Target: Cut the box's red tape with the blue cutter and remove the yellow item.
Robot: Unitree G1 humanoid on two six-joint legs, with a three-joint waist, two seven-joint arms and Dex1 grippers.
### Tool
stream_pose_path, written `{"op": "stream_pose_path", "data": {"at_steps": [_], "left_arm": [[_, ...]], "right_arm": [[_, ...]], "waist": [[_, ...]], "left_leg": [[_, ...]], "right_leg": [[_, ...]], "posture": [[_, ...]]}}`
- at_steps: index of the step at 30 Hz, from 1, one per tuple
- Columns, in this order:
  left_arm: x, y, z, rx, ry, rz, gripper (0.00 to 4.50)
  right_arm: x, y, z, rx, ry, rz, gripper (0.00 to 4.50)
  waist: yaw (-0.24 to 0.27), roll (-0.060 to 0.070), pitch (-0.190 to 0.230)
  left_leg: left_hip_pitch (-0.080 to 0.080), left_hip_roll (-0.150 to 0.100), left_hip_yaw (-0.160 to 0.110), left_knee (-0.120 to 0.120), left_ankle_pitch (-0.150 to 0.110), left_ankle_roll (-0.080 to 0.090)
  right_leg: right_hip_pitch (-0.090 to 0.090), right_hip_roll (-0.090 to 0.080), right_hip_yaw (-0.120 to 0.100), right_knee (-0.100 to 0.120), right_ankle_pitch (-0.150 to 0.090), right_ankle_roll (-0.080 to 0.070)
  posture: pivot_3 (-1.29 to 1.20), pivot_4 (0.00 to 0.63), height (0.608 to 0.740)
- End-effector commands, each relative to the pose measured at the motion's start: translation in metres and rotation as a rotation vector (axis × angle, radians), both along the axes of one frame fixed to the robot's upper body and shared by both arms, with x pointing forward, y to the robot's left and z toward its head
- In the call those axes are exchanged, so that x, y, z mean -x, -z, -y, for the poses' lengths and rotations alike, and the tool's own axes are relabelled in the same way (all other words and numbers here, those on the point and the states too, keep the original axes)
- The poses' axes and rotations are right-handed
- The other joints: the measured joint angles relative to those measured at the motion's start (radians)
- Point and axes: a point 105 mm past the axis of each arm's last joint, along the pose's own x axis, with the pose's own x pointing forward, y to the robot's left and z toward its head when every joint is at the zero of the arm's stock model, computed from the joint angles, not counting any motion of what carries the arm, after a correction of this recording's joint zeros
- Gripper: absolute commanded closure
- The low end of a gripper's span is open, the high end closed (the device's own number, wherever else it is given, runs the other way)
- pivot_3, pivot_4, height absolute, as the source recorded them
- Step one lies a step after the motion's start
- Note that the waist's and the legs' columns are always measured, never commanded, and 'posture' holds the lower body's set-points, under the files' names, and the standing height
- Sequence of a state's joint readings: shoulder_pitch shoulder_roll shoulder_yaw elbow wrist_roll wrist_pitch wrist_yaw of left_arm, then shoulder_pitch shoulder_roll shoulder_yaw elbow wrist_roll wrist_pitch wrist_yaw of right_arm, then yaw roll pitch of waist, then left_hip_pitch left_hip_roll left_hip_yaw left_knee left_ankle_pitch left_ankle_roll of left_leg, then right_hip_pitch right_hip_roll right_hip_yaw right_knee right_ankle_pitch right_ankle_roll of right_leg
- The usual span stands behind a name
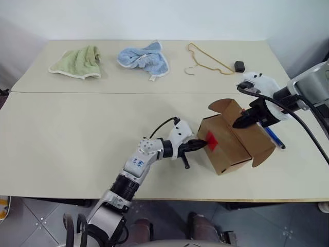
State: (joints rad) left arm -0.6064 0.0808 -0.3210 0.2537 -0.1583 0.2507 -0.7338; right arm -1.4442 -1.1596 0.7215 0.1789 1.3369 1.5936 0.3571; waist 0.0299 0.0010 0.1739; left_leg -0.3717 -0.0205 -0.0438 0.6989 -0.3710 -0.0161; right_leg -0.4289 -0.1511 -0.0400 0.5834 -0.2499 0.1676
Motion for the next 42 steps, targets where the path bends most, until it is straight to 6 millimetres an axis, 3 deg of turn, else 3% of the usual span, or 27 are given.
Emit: {"op": "stream_pose_path", "data": {"at_steps": [1, 7, 11, 18, 26, 35, 42], "left_arm": [[0.007, -0.021, -0.004, 0.021, 0.051, 0.051, 4.50], [0.037, -0.077, -0.014, 0.134, 0.268, 0.015, 4.50], [0.030, -0.093, -0.002, 0.145, 0.245, 0.038, 4.50], [0.021, -0.069, 0.026, 0.055, 0.193, 0.048, 4.50], [0.023, -0.023, 0.031, -0.069, 0.155, 0.006, 4.50], [0.022, 0.008, 0.009, -0.142, 0.092, -0.077, 4.50], [0.016, 0.013, -0.024, -0.151, 0.011, -0.085, 4.50]], "right_arm": [[0.013, 0.014, -0.011, -0.013, -0.050, -0.052, 4.48], [0.009, 0.018, -0.008, 0.005, -0.004, -0.001, 4.48], [0.007, 0.021, -0.011, 0.002, 0.001, 0.012, 4.48], [0.002, 0.021, -0.019, -0.016, 0.010, 0.039, 4.48], [-0.001, 0.017, -0.012, -0.031, 0.055, 0.066, 4.48], [-0.009, -0.004, 0.027, -0.027, 0.185, 0.126, 4.48], [-0.008, 0.005, 0.055, -0.032, 0.246, 0.068, 4.48]], "waist": [[-0.001, 0.000, 0.000], [-0.003, 0.000, 0.000], [-0.003, -0.001, 0.000], [-0.010, -0.003, -0.001], [-0.007, -0.003, -0.002], [-0.004, -0.004, -0.003], [0.000, -0.003, -0.003]], "left_leg": [[0.000, 0.000, 0.000, 0.000, 0.000, 0.000], [0.000, 0.001, 0.000, 0.000, 0.000, 0.000], [0.001, 0.001, 0.000, 0.001, 0.000, 0.000], [0.002, 0.002, 0.001, 0.000, 0.000, 0.000], [0.003, 0.002, 0.001, 0.001, 0.001, 0.000], [0.003, 0.002, 0.001, 0.001, 0.001, 0.000], [0.003, 0.002, 0.001, 0.001, 0.001, 0.001]], "right_leg": [[0.000, 0.000, 0.000, 0.000, 0.000, 0.000], [0.000, 0.000, 0.000, 0.000, 0.000, 0.000], [0.002, 0.000, 0.000, 0.000, 0.000, 0.000], [0.002, 0.002, 0.000, 0.001, 0.000, 0.000], [0.003, 0.001, 0.000, 0.002, 0.001, -0.001], [0.003, 0.001, 0.000, 0.001, 0.001, -0.001], [0.004, 0.001, 0.000, 0.001, 0.001, -0.001]], "posture": [[0.00, 0.150, 0.740], [0.00, 0.150, 0.740], [0.00, 0.150, 0.740], [0.00, 0.150, 0.740], [0.00, 0.150, 0.740], [0.00, 0.150, 0.740], [0.00, 0.150, 0.740]]}}
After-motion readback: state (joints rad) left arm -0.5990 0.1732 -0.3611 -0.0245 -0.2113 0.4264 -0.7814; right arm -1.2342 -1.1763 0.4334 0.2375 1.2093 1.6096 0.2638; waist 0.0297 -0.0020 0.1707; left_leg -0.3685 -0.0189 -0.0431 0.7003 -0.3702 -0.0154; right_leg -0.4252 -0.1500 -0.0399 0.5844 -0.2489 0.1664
